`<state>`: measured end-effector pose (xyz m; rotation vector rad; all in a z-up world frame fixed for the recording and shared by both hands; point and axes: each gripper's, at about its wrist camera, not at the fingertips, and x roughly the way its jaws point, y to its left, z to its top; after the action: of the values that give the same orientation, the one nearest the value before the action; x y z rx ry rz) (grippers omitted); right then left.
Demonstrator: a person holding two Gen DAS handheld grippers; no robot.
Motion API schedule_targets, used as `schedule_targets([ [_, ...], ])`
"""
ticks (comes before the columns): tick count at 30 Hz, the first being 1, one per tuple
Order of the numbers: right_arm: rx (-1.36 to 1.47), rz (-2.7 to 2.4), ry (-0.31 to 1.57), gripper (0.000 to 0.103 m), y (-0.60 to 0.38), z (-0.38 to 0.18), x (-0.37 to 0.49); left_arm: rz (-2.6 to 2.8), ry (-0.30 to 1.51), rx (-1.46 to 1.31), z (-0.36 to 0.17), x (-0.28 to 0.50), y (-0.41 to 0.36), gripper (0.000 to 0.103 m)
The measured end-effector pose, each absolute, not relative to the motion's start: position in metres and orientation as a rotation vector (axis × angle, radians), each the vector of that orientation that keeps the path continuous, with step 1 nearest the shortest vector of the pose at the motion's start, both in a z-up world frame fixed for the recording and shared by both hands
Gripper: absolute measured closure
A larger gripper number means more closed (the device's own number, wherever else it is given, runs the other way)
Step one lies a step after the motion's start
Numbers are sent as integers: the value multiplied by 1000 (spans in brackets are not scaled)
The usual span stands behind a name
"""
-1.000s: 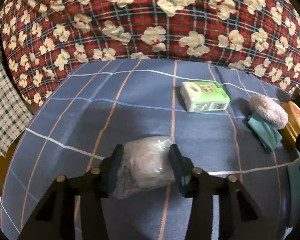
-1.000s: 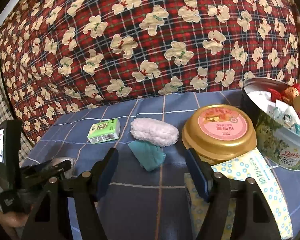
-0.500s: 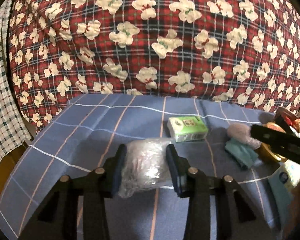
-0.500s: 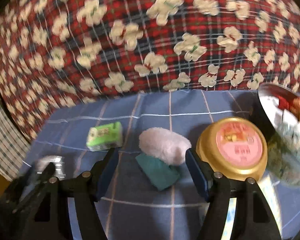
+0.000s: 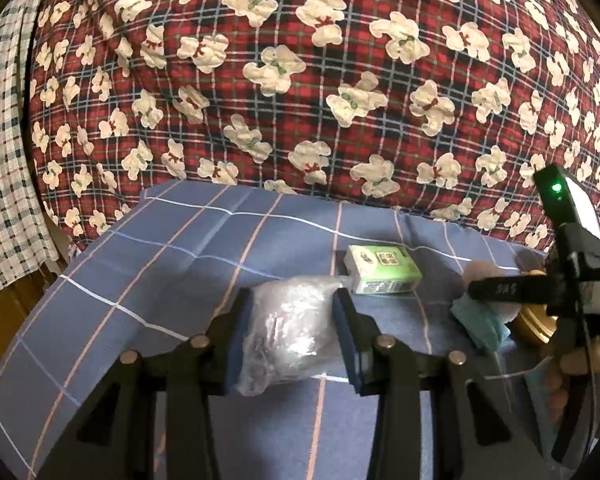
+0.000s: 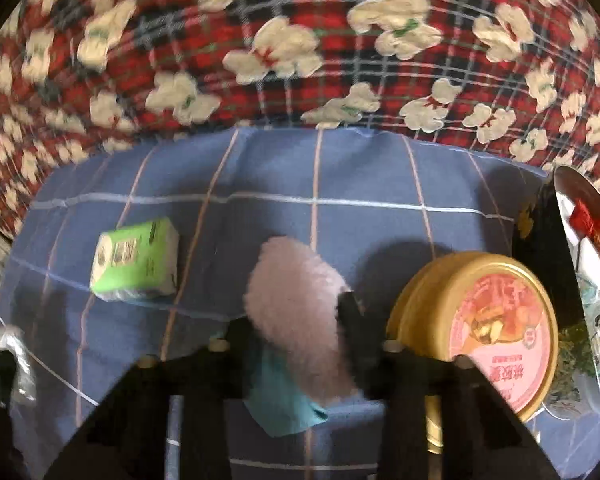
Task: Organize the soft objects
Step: 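Grasp the clear plastic bag with the left tool while the right tool grasps the pink fuzzy roll, then carry the clear bag and pink fuzzy roll in both tools over the tin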
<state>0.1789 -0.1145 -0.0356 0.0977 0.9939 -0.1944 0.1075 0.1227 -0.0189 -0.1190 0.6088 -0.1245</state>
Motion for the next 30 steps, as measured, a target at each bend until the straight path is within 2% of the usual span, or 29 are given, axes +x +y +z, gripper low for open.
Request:
schedule_targets([
  [1, 137, -178, 995, 82, -121, -34, 177, -126, 610, -122, -19, 107, 123, 63],
  [2, 155, -171, 993, 83, -124, -33, 176, -127, 610, -123, -19, 107, 123, 63],
  [6, 231, -94, 907, 84, -132, -16, 160, -123, 599, -121, -18, 106, 123, 63],
  [11, 270, 90, 673, 84, -106, 20, 107, -128, 564, -141, -14, 103, 126, 63],
  [17, 104, 139, 428, 84, -50, 8, 44, -169, 460, -127, -5, 87, 118, 63],
  [22, -22, 117, 303, 84, -34, -1, 14, -130, 390, -6, -2, 74, 98, 63],
  [30, -90, 104, 241, 84, -38, 0, -7, -194, 320, 8, 4, 52, 83, 63],
])
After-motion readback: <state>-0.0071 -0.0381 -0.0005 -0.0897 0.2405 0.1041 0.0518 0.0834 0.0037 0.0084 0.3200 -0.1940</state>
